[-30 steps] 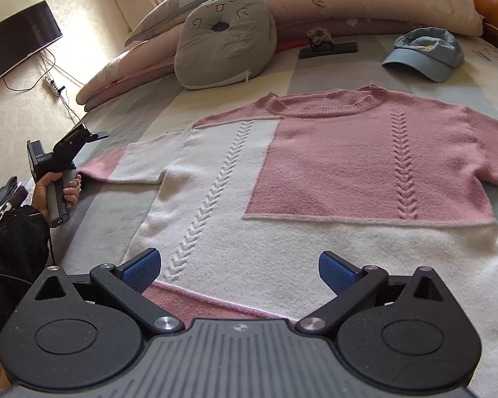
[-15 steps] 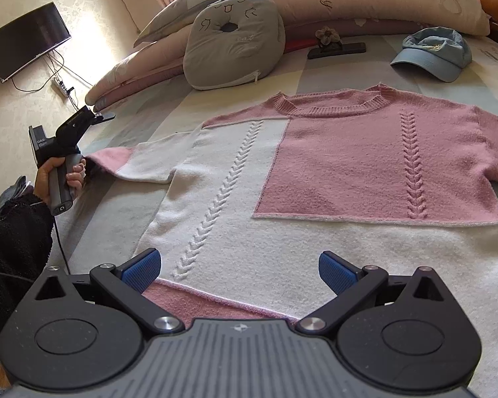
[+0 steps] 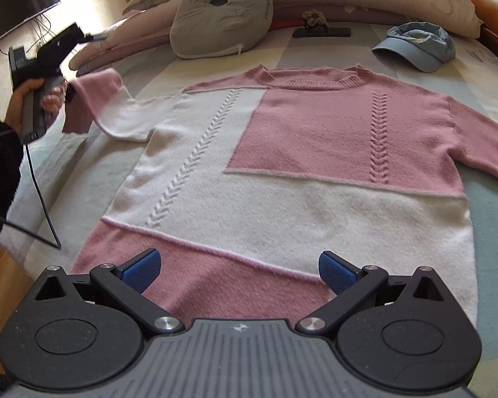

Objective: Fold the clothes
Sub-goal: 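Lift the cuff with the left tool and carry the sleeve across the front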

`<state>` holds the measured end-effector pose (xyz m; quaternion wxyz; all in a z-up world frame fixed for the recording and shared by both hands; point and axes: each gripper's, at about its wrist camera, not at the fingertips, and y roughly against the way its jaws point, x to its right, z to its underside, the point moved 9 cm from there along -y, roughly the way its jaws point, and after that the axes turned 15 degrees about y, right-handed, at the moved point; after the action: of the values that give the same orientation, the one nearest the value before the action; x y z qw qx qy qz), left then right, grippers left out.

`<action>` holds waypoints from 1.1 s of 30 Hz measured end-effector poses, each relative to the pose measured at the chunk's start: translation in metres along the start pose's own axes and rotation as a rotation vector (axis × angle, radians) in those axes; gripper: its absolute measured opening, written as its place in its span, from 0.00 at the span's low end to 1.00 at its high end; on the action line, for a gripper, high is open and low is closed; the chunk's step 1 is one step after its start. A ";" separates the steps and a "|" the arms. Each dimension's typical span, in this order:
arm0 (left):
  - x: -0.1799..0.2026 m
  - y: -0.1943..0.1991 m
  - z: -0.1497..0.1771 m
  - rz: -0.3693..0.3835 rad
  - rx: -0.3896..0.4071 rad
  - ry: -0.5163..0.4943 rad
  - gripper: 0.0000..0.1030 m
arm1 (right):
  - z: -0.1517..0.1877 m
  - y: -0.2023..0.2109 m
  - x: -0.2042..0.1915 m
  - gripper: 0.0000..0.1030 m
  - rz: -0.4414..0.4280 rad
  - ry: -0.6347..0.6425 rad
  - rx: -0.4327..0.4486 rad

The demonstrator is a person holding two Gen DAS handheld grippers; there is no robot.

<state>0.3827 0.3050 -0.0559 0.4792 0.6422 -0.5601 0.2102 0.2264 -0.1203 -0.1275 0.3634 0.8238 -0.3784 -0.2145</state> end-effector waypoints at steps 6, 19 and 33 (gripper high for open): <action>0.040 -0.009 0.020 0.012 -0.022 -0.008 0.99 | 0.019 0.013 0.004 1.00 0.006 0.045 -0.011; 0.099 -0.024 0.066 0.002 -0.089 -0.088 0.99 | 0.035 0.027 0.015 1.00 -0.004 0.085 -0.017; 0.145 -0.053 0.120 0.001 -0.162 -0.182 0.99 | 0.047 0.037 0.034 1.00 -0.016 0.044 -0.007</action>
<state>0.4408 0.1231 -0.0133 0.4765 0.6176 -0.6168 0.1056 0.2005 -0.1842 -0.1323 0.3727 0.8301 -0.3630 -0.2007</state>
